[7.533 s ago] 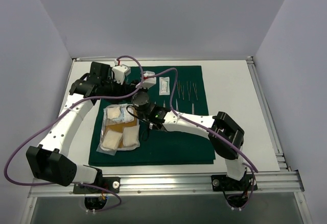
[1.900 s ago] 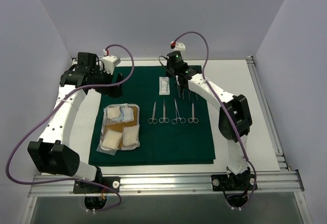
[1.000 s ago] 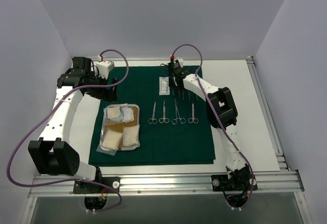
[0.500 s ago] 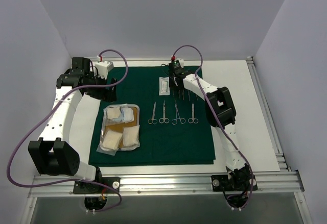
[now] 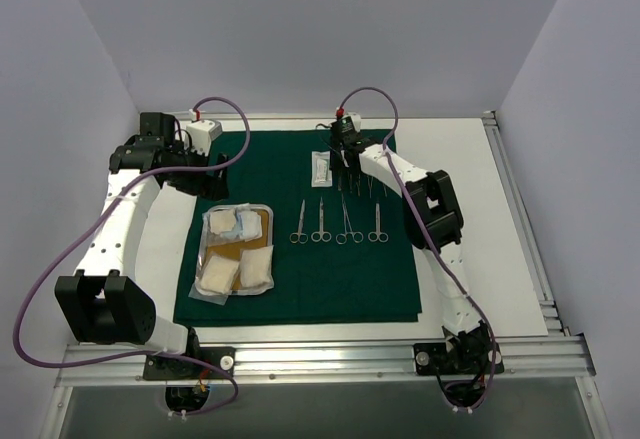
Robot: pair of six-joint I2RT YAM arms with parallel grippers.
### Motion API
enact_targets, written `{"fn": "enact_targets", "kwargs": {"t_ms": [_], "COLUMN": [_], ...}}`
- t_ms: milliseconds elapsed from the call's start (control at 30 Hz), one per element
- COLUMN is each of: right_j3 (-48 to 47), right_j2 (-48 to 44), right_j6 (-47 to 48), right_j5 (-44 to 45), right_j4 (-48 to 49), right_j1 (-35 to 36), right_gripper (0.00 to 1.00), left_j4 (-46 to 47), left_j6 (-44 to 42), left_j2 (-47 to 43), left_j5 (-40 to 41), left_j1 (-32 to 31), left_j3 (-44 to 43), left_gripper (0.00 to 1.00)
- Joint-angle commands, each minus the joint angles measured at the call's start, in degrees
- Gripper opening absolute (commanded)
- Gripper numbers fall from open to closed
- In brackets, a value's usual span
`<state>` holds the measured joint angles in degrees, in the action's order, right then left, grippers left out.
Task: Open and lay out the surgical kit
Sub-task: Place the medical item in the surgical kit, then pick up the medical item from the container.
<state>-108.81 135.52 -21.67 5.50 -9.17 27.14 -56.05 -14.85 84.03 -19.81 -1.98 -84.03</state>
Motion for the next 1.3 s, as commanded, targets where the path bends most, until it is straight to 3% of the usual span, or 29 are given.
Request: {"fn": "enact_targets", "kwargs": {"t_ms": [0, 433, 1267], "right_j3": [-0.3, 3.8, 2.4], "right_j2": [-7.0, -10.4, -1.1], "right_j6": [0.0, 0.9, 0.1], "right_j5": [0.4, 4.7, 1.1], "right_j4": [0.9, 0.3, -0.4], "right_j1": [1.8, 2.2, -0.3], "right_gripper": [0.27, 0.25, 0.18], "left_j4": [-0.4, 0.0, -0.1], "left_j6": [-0.9, -1.6, -1.9], "left_j2": [-0.1, -0.6, -0.4], "left_j5": [-2.1, -1.6, -2.4], "left_j1": [0.6, 1.3, 1.6], "left_j3": [-1.5, -0.1, 0.8], "left_gripper": [0.93, 0.93, 0.92]}}
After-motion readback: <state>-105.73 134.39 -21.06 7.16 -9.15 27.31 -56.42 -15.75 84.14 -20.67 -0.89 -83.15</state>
